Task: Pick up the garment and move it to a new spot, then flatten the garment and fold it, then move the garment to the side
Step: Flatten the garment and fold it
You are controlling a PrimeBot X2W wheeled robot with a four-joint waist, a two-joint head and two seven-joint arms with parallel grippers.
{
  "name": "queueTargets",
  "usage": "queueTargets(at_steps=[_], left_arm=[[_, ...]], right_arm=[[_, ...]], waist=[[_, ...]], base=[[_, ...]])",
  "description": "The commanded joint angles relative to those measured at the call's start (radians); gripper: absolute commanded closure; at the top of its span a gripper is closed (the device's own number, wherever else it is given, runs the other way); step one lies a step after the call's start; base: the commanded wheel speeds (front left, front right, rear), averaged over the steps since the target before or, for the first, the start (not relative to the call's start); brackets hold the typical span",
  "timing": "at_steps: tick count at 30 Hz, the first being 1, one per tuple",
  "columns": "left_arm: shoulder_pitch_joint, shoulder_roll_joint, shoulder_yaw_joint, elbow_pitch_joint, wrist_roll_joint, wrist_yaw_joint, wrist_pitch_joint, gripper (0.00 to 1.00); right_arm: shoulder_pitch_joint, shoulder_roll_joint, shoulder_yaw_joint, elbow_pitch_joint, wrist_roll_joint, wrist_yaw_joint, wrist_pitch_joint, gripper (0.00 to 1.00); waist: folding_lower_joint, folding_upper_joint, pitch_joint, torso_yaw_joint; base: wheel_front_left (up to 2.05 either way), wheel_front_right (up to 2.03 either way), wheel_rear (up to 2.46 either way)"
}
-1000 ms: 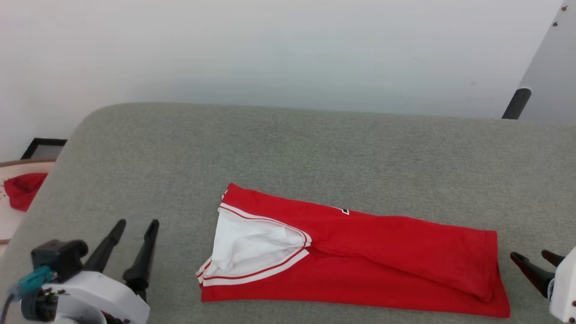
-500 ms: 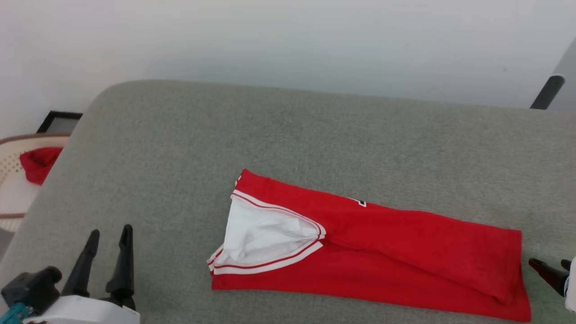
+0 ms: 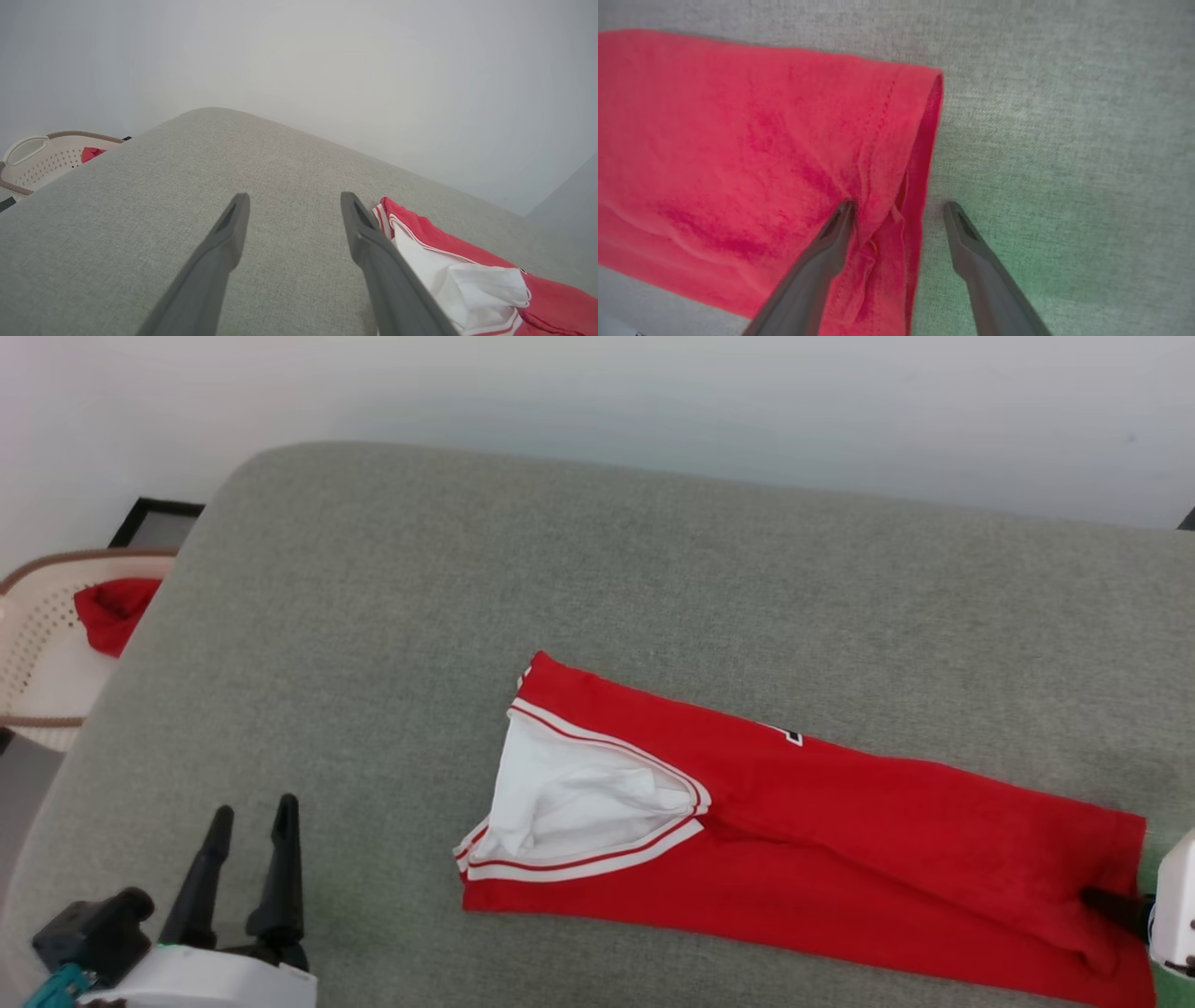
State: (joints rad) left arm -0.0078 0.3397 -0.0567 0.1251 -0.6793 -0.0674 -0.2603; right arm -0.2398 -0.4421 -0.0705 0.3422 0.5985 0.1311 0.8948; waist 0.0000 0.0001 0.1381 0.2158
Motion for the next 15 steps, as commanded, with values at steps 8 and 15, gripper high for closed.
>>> queueTargets(at_steps=[8, 15], left_arm=[[-0.033, -0.050, 0.025, 0.025, 0.033, -0.036, -0.004, 0.00], [-0.039, -0.080, 0.046, 0.034, 0.047, -0.050, -0.005, 0.00]], right_arm=[[-0.047, -0.004, 0.104, 0.096, 0.039, -0.001, 0.050, 1.00], [-0.104, -0.050, 0.148, 0.124, 0.065, -0.001, 0.002, 1.00]], waist=[[0.0000, -0.0001, 0.030, 0.018], [0.0000, -0.0001, 0.037, 0.018]], base=[[0.00, 0.00, 0.00], [0.00, 0.00, 0.00]])
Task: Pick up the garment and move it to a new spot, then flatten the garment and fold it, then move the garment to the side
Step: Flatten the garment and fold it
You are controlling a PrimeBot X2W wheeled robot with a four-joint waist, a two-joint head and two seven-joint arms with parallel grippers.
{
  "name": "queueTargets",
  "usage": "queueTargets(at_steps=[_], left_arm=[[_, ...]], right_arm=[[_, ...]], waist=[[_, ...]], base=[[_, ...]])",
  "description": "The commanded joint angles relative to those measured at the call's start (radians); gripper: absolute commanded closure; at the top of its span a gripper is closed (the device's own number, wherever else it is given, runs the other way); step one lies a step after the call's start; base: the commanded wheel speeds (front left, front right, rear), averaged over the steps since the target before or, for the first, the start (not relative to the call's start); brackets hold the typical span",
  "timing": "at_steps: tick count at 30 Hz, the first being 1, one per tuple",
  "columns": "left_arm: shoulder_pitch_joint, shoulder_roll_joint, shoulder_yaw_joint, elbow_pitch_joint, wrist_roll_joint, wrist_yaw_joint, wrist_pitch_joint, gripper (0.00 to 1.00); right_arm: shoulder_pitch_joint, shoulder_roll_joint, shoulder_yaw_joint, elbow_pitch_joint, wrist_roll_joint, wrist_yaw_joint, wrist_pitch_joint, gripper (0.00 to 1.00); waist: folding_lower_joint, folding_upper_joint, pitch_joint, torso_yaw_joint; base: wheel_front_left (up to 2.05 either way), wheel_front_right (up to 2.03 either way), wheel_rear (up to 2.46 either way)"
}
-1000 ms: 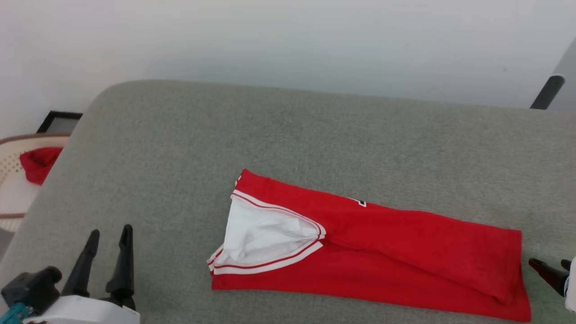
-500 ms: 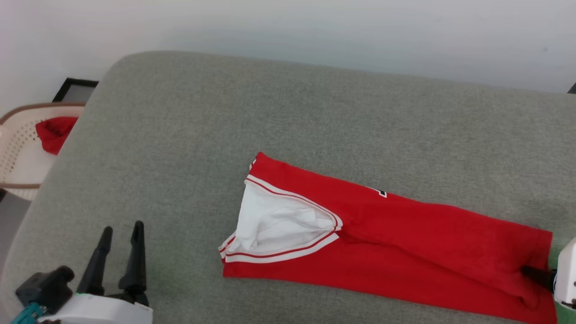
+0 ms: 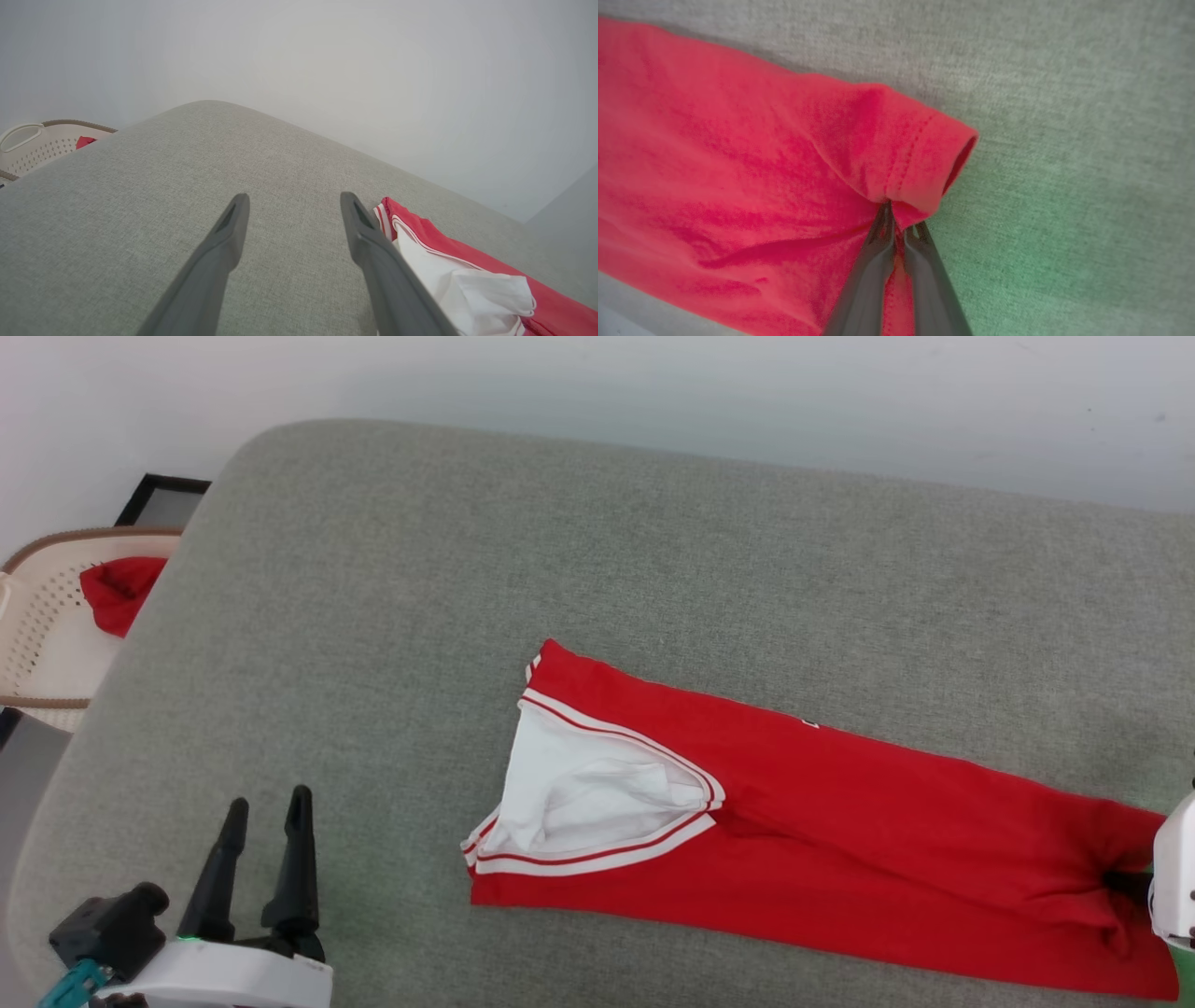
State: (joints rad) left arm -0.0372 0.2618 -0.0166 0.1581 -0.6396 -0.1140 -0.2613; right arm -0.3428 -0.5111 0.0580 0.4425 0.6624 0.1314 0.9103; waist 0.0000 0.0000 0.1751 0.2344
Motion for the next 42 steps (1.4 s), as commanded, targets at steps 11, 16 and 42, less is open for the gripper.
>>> queueTargets(at_steps=[11, 16, 42], left_arm=[[0.014, -0.017, 0.026, -0.008, 0.028, -0.014, -0.004, 0.00], [0.019, -0.014, 0.027, -0.007, 0.032, -0.017, -0.004, 0.00], [0.066, -0.001, 0.009, 0.026, 0.008, -0.017, -0.004, 0.00]], right_arm=[[-0.064, -0.077, 0.044, 0.082, 0.023, -0.002, -0.077, 1.00], [-0.103, -0.129, 0.046, 0.130, 0.030, -0.002, -0.109, 1.00], [-0.116, -0.158, 0.210, -0.114, 0.146, -0.001, -0.107, 1.00]], waist=[[0.0000, 0.0000, -0.019, -0.026], [0.0000, 0.0000, -0.023, -0.047], [0.0000, 0.0000, -0.119, -0.152]], base=[[0.00, 0.00, 0.00], [0.00, 0.00, 0.00], [0.00, 0.00, 0.00]])
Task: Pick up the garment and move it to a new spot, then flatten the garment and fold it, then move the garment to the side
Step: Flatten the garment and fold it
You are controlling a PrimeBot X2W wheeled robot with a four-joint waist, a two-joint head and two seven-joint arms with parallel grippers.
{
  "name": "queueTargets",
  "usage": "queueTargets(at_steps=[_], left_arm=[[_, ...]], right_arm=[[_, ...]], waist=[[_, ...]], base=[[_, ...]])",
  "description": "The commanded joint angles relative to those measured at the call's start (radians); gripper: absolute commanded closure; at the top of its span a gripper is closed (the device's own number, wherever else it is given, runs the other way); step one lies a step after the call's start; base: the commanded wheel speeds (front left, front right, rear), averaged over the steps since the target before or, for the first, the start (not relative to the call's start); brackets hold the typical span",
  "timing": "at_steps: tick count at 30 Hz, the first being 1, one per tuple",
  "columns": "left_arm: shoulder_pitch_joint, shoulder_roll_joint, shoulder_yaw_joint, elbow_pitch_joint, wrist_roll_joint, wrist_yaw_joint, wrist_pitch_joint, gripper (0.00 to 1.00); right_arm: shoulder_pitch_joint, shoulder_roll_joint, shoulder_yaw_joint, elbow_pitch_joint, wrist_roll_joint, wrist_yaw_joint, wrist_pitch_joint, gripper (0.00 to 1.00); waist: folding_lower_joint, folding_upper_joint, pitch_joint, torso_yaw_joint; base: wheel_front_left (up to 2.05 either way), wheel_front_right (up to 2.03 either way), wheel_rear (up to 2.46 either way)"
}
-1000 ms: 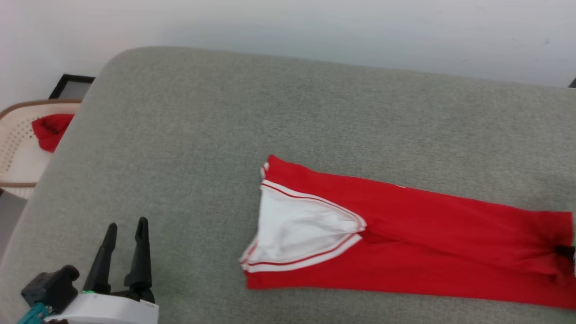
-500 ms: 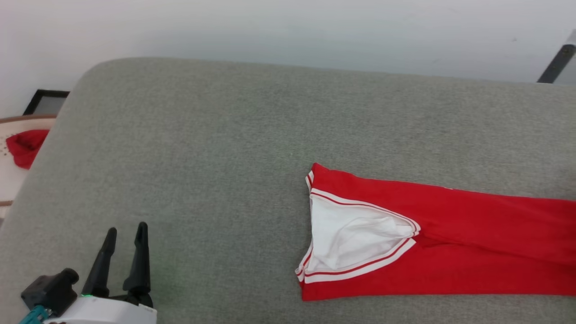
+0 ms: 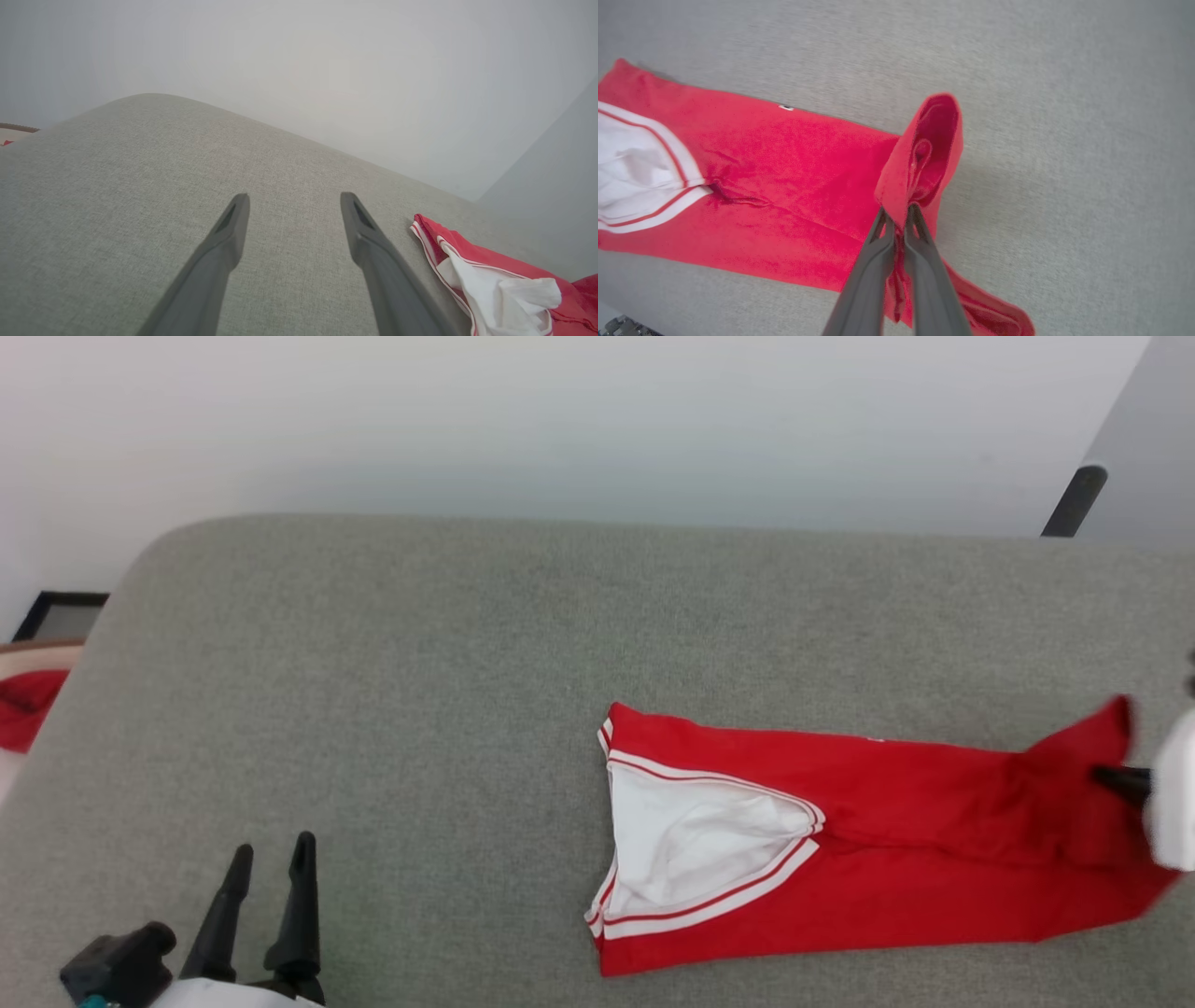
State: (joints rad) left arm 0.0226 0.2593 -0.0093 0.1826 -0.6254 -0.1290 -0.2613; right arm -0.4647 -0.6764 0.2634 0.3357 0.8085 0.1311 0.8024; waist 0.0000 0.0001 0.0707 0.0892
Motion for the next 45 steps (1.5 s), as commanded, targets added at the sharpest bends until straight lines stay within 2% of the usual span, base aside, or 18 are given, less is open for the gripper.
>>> queueTargets(at_steps=[1, 8, 15, 26, 36, 37, 38, 39, 40, 41, 42, 45], left_arm=[[0.007, 0.001, -0.002, 0.003, -0.007, -0.002, -0.004, 0.00], [-0.001, -0.012, -0.013, 0.008, 0.002, -0.002, -0.003, 0.00], [-0.023, -0.036, -0.032, 0.020, 0.008, -0.003, -0.004, 0.00], [-0.073, -0.064, -0.082, 0.045, 0.002, -0.003, -0.003, 0.00], [-0.109, -0.080, -0.109, 0.066, -0.007, -0.003, -0.003, 0.00], [-0.111, -0.081, -0.109, 0.067, -0.007, -0.003, -0.003, 0.00], [-0.112, -0.081, -0.108, 0.067, -0.007, -0.003, -0.003, 0.00], [-0.112, -0.081, -0.106, 0.067, -0.008, -0.003, -0.003, 0.00], [-0.113, -0.081, -0.106, 0.068, -0.007, -0.003, -0.003, 0.00], [-0.112, -0.080, -0.106, 0.069, -0.007, -0.003, -0.003, 0.00], [-0.111, -0.078, -0.105, 0.069, -0.006, -0.003, -0.003, 0.00], [-0.105, -0.070, -0.097, 0.066, -0.003, -0.003, -0.003, 0.00]], right_arm=[[0.013, 0.008, 0.013, -0.042, 0.004, -0.001, 0.009, 1.00], [0.022, 0.070, 0.067, -0.238, -0.029, -0.001, 0.049, 1.00], [-0.011, 0.171, 0.139, -0.277, -0.064, -0.001, 0.058, 1.00], [-0.081, 0.297, 0.255, -0.145, -0.098, -0.001, 0.008, 1.00], [-0.148, 0.353, 0.353, 0.064, -0.101, -0.001, -0.066, 1.00], [-0.155, 0.355, 0.363, 0.077, -0.097, -0.001, -0.073, 0.96], [-0.164, 0.357, 0.374, 0.089, -0.092, -0.001, -0.081, 0.75], [-0.171, 0.359, 0.385, 0.097, -0.091, -0.001, -0.090, 0.63], [-0.179, 0.358, 0.399, 0.103, -0.088, -0.001, -0.098, 0.56], [-0.185, 0.357, 0.412, 0.107, -0.079, -0.001, -0.104, 0.36], [-0.191, 0.357, 0.422, 0.109, -0.068, -0.001, -0.113, 0.00], [-0.212, 0.355, 0.449, 0.109, -0.033, -0.001, -0.137, 0.00]], waist=[[0.0000, -0.0001, -0.019, -0.006], [0.0000, -0.0001, -0.040, 0.036], [0.0000, -0.0001, -0.042, 0.111], [0.0000, -0.0001, -0.021, 0.231], [0.0000, -0.0001, -0.001, 0.270], [0.0000, -0.0001, 0.000, 0.270], [0.0000, -0.0001, 0.001, 0.268], [0.0000, -0.0001, 0.002, 0.265], [0.0000, -0.0001, 0.002, 0.260], [0.0000, -0.0001, 0.001, 0.256], [0.0000, -0.0001, 0.000, 0.251], [0.0000, -0.0001, -0.005, 0.229]], base=[[0.00, 0.00, 0.00], [0.00, 0.00, 0.00], [0.00, 0.00, 0.00], [0.00, 0.00, 0.00], [0.00, 0.00, 0.00], [0.00, 0.00, 0.00], [0.00, 0.00, 0.00], [0.00, 0.00, 0.00], [0.00, 0.00, 0.00], [0.00, 0.00, 0.00], [0.00, 0.00, 0.00], [0.00, 0.00, 0.00]])
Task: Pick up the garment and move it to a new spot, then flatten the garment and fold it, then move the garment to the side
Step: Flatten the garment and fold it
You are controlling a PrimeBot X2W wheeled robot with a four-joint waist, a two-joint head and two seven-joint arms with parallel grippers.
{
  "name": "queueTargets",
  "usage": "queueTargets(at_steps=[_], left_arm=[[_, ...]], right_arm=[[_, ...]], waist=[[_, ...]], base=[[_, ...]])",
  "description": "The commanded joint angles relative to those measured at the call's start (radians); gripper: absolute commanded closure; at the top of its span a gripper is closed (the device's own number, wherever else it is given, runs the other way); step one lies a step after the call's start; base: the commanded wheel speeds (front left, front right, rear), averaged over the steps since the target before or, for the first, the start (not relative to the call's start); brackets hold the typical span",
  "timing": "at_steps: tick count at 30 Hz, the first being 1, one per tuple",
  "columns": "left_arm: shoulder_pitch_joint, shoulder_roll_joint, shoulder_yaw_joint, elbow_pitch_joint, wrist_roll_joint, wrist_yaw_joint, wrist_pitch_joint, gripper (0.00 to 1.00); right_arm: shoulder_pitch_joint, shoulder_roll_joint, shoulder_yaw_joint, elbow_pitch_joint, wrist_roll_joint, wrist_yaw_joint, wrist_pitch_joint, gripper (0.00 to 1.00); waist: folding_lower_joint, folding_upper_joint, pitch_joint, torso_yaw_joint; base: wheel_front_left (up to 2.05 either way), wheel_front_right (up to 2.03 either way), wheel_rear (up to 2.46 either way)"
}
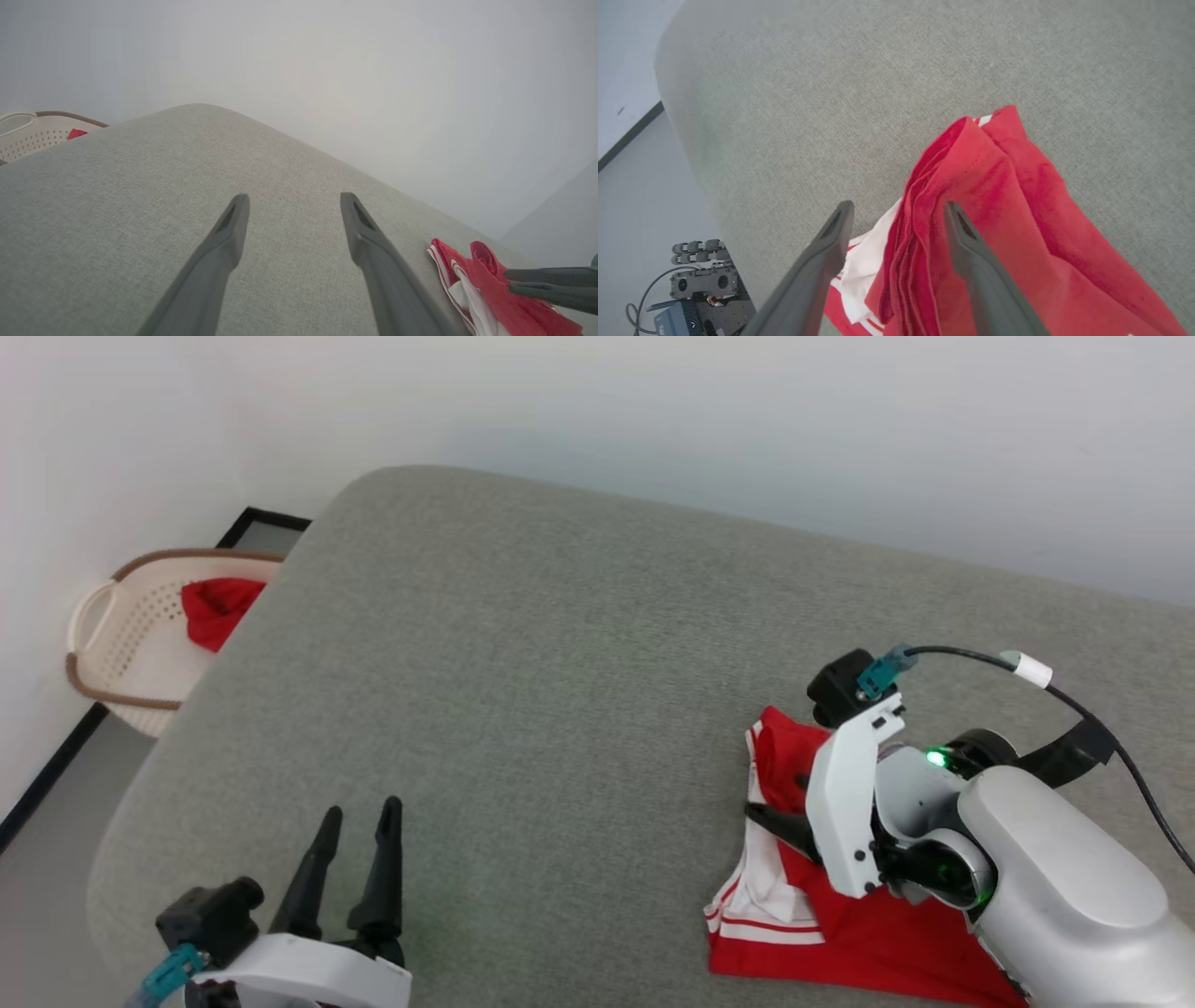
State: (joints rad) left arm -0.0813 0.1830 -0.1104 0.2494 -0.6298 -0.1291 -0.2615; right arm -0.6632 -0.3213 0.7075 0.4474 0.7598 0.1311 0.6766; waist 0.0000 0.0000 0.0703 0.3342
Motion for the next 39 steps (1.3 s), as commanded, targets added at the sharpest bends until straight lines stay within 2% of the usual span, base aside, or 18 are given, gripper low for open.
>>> queueTargets(at_steps=[1, 10, 16, 24, 25, 32, 39], left_arm=[[0.000, 0.007, 0.006, -0.001, 0.004, -0.002, -0.003, 0.00], [0.023, 0.024, 0.040, -0.020, 0.029, -0.002, -0.003, 0.00], [0.043, 0.029, 0.061, -0.031, 0.053, -0.002, -0.003, 0.00], [0.072, 0.036, 0.104, -0.051, 0.103, -0.002, -0.003, 0.00], [0.072, 0.036, 0.104, -0.051, 0.103, -0.002, -0.003, 0.00], [0.104, 0.045, 0.141, -0.073, 0.128, -0.002, -0.003, 0.00], [0.128, 0.057, 0.174, -0.089, 0.142, -0.002, -0.003, 0.00]], right_arm=[[-0.020, -0.002, 0.009, -0.005, 0.025, -0.001, -0.024, 0.00], [-0.053, -0.049, 0.063, -0.078, 0.078, -0.001, -0.194, 0.00], [-0.026, -0.124, 0.063, -0.124, 0.074, -0.001, -0.350, 0.00], [0.059, -0.227, 0.008, -0.121, 0.035, -0.001, -0.599, 0.00], [0.059, -0.227, 0.008, -0.121, 0.035, -0.001, -0.599, 0.00], [0.176, -0.269, -0.063, -0.069, -0.003, -0.001, -0.777, 0.00], [0.302, -0.268, -0.149, -0.034, -0.037, -0.001, -0.878, 0.00]], waist=[[0.0000, 0.0000, -0.006, -0.023], [0.0000, 0.0000, -0.030, -0.128], [0.0000, 0.0000, -0.048, -0.210], [0.0000, 0.0000, -0.069, -0.296], [0.0000, 0.0000, -0.069, -0.296], [0.0000, 0.0000, -0.082, -0.339], [0.0000, 0.0000, -0.096, -0.349]], base=[[0.00, 0.00, 0.00], [0.00, 0.00, 0.00], [0.00, 0.00, 0.00], [0.00, 0.00, 0.00], [0.00, 0.00, 0.00], [0.00, 0.00, 0.00], [0.00, 0.00, 0.00]])
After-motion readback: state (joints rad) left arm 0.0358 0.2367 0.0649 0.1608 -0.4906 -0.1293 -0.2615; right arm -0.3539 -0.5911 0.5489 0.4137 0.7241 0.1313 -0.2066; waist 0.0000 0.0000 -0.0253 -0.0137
